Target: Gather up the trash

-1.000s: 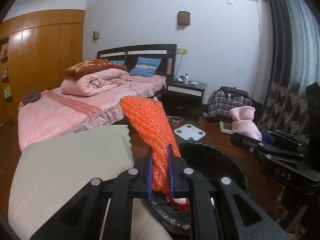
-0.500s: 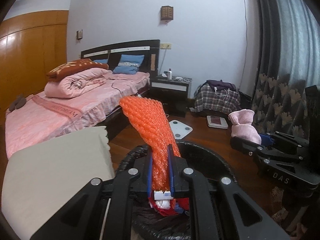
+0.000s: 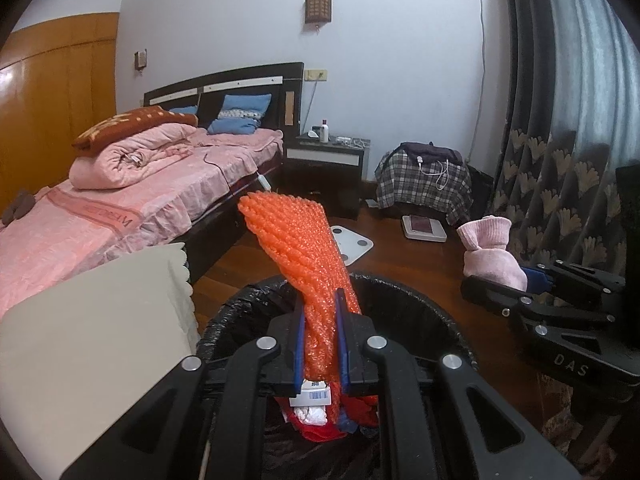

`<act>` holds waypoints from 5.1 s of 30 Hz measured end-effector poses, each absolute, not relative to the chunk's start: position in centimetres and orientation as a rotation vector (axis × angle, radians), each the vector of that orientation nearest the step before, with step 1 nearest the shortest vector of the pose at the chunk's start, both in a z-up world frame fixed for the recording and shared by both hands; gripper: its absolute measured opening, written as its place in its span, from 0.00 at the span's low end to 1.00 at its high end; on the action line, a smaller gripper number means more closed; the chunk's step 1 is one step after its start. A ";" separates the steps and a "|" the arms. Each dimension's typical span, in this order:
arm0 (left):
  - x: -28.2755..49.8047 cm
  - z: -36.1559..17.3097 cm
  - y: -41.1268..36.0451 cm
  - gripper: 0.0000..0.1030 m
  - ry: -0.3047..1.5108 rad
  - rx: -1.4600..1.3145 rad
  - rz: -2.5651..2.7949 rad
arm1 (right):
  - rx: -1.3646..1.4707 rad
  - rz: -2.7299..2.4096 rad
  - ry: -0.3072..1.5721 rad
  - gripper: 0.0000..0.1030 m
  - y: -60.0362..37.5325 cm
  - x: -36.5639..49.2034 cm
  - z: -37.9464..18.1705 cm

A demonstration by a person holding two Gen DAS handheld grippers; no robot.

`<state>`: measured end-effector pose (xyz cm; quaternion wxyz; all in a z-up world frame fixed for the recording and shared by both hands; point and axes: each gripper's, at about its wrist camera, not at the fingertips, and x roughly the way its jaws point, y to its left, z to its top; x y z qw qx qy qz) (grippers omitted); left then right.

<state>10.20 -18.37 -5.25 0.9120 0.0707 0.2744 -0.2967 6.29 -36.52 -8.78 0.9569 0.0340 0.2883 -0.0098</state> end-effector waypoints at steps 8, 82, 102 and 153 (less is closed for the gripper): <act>12.4 -7.3 -19.9 0.12 0.610 0.162 -0.627 | 0.078 -0.003 0.622 0.34 -37.0 8.6 -10.3; 1.4 2.5 -5.3 0.93 0.463 0.056 -0.285 | 0.072 0.101 0.516 0.95 -27.7 1.3 -0.6; 1.3 2.6 -5.2 0.93 0.461 0.058 -0.283 | 0.071 0.100 0.516 0.95 -27.6 1.3 -0.7; 1.3 2.7 -5.4 0.93 0.463 0.061 -0.283 | 0.070 0.101 0.522 0.95 -26.8 1.3 -1.0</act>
